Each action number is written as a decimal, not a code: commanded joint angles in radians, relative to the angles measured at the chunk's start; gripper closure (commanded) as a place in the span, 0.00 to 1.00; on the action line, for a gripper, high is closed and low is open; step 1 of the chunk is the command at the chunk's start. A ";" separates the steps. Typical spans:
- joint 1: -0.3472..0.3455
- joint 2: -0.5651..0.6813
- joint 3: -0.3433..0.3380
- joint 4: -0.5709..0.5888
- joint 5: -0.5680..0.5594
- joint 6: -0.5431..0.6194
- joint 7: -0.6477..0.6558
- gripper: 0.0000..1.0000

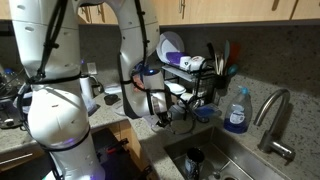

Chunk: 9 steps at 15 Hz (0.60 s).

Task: Pour the sugar out of the clear bowl into the white bowl

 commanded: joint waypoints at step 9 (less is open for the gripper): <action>-0.079 -0.025 0.031 -0.006 -0.083 -0.017 0.015 0.98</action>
